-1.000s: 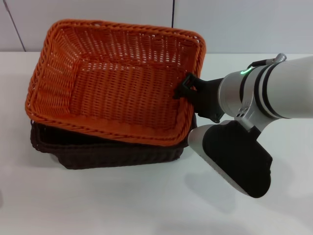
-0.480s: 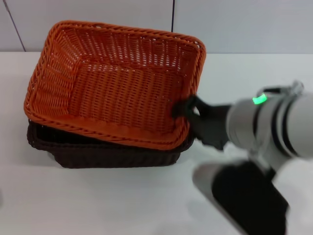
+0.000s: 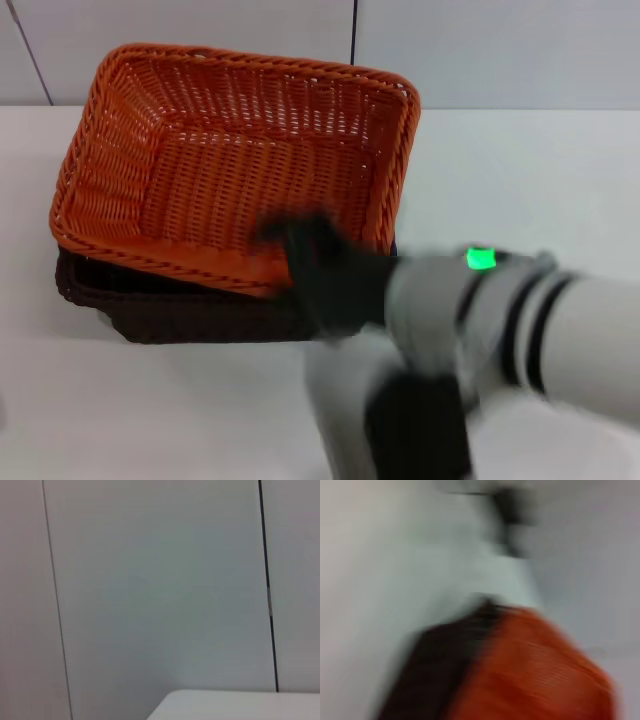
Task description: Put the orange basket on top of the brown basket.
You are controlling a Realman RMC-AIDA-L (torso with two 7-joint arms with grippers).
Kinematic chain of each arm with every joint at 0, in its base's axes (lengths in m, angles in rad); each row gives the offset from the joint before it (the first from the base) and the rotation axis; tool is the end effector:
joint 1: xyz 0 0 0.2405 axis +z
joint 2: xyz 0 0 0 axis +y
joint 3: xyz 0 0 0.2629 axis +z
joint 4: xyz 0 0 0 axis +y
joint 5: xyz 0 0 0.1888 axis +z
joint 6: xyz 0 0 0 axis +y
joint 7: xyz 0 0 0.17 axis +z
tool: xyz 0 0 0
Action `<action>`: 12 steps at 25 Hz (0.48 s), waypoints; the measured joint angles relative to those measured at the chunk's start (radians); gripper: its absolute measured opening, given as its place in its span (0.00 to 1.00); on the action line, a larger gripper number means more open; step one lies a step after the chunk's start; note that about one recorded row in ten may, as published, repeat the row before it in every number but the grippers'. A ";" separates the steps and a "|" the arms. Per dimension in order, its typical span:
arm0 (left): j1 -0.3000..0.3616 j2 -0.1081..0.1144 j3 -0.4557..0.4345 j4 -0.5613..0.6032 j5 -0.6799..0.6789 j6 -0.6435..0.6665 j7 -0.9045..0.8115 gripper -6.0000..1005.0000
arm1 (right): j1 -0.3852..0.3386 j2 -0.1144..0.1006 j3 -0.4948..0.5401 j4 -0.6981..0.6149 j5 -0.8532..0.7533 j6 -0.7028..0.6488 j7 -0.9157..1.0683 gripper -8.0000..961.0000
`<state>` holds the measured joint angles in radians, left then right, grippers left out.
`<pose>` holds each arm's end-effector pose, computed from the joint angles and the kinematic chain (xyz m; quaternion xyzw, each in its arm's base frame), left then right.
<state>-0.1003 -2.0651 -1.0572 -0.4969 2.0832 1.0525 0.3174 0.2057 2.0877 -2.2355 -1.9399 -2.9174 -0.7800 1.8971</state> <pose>-0.3950 0.2729 0.0332 -0.5532 -0.3015 -0.1588 0.7602 0.0625 0.2623 -0.0835 -0.8531 -0.4055 -0.0746 0.3197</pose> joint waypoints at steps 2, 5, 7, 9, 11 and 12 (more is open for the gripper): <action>0.008 -0.001 0.005 -0.004 0.000 0.026 -0.002 0.78 | -0.017 0.000 0.100 0.144 0.002 0.329 0.372 0.58; 0.016 -0.001 0.005 -0.010 0.000 0.046 -0.012 0.78 | -0.045 -0.002 0.185 0.242 0.013 0.516 0.613 0.59; 0.018 0.000 0.003 -0.011 0.000 0.061 -0.033 0.78 | -0.133 -0.004 0.315 0.428 0.128 0.848 0.880 0.59; 0.020 0.001 -0.002 0.004 -0.001 0.109 -0.109 0.78 | -0.159 -0.006 0.338 0.501 0.204 0.993 0.932 0.59; 0.020 0.001 -0.002 0.004 -0.001 0.109 -0.109 0.78 | -0.192 -0.009 0.344 0.673 0.371 1.305 0.967 0.59; 0.020 0.001 -0.002 0.004 -0.001 0.109 -0.109 0.78 | -0.202 -0.008 0.327 0.824 0.473 1.554 0.985 0.59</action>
<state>-0.0800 -2.0637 -1.0590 -0.4929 2.0825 1.1616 0.2085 0.0041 2.0793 -1.9080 -1.1154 -2.4448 0.7741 2.8822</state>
